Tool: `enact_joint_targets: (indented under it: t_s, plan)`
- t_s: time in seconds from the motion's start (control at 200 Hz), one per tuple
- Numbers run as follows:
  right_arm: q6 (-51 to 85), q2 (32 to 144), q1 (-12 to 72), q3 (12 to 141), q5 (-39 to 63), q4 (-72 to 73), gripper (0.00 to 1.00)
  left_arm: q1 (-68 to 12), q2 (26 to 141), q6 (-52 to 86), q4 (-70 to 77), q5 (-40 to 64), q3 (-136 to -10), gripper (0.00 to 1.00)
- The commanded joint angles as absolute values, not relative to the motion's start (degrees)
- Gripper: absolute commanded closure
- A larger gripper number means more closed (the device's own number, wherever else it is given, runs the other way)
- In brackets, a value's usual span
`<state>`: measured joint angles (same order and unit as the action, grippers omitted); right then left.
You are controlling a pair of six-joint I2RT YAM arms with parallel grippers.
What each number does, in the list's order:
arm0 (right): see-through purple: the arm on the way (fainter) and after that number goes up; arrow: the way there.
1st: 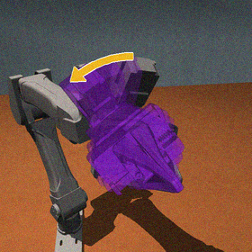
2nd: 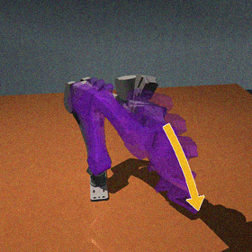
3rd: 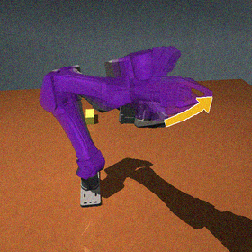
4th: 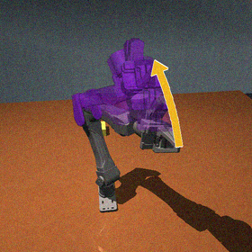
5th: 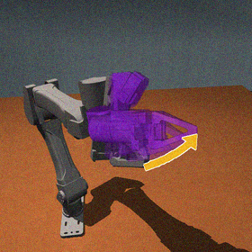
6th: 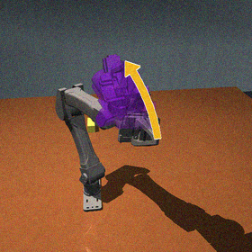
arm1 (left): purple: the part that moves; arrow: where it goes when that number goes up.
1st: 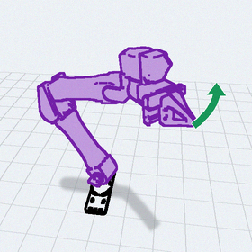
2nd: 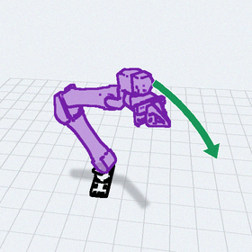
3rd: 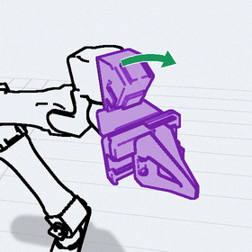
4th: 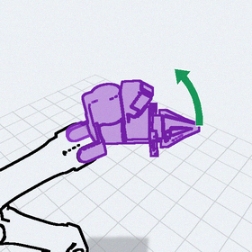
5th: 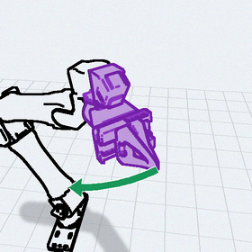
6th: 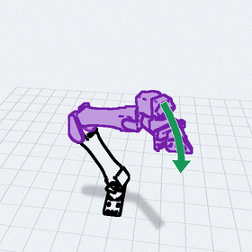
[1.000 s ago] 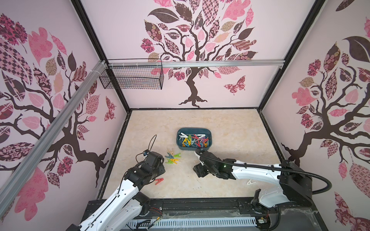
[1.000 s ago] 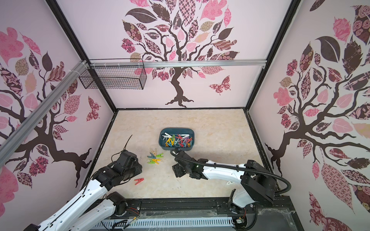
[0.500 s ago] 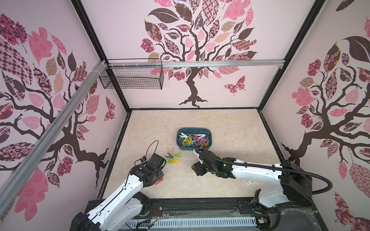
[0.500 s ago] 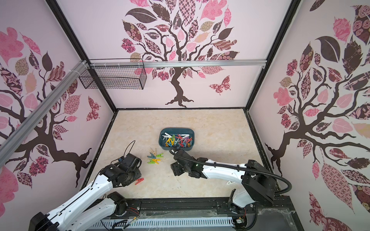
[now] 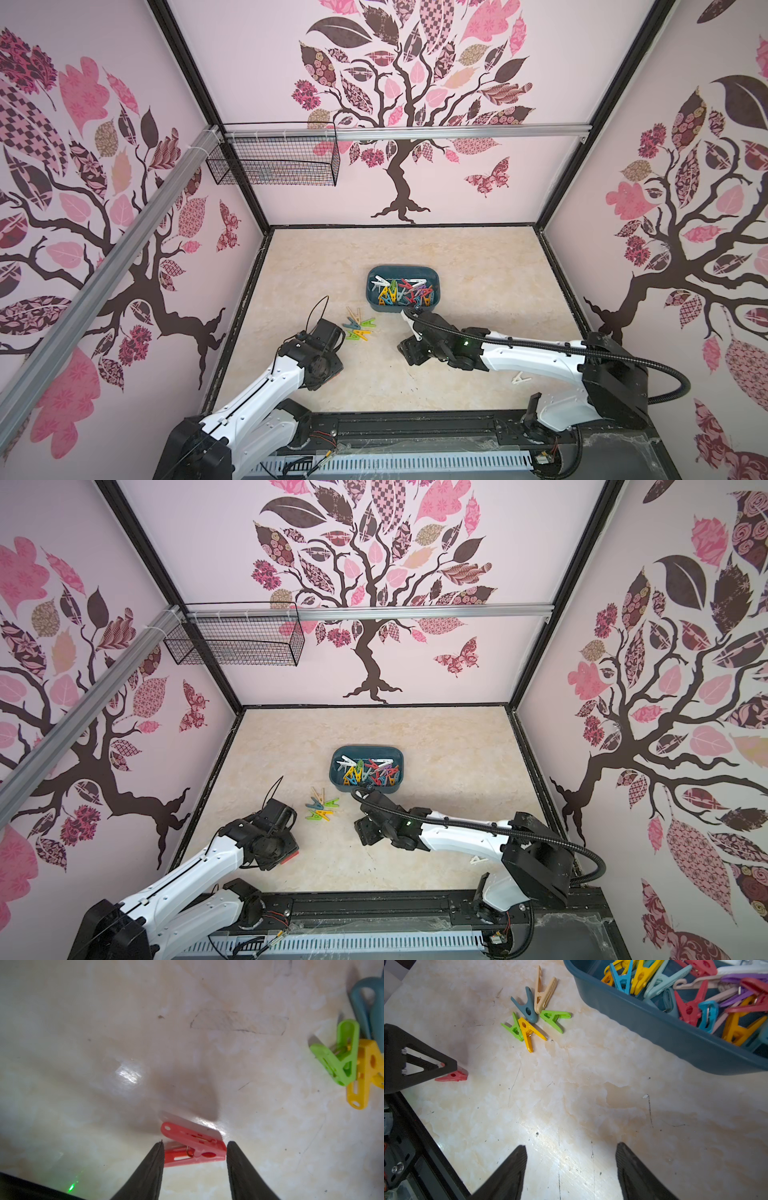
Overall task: Put the clothespins into the storage box
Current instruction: Pick up the clothespin from the center of the board.
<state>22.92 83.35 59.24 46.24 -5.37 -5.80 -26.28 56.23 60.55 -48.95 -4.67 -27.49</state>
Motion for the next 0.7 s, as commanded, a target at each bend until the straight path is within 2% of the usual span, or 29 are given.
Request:
enact_joint_targets:
  t_s: [0.0, 0.22, 0.425, 0.525, 0.695]
  plan:
    - [22.5, 84.2, 59.6, 47.4, -6.4, -6.7, 0.29, -25.5, 57.3, 58.5, -44.4, -1.8, -25.6, 0.50]
    - [23.5, 83.2, 59.6, 46.5, -6.7, -6.7, 0.29, -24.8, 60.9, 54.9, -35.3, 1.4, -25.1, 0.60]
    - [23.9, 82.5, 59.6, 45.6, -7.8, -6.8, 0.29, -24.8, 65.1, 50.9, -30.1, 4.3, -26.3, 0.78]
    - [24.5, 82.5, 59.6, 45.0, -8.1, -6.4, 0.29, -24.8, 64.9, 50.8, -26.9, 5.2, -25.1, 0.91]
    - [25.5, 82.7, 59.6, 44.6, -8.3, -5.5, 0.29, -24.8, 64.2, 49.9, -26.7, 5.9, -25.5, 1.00]
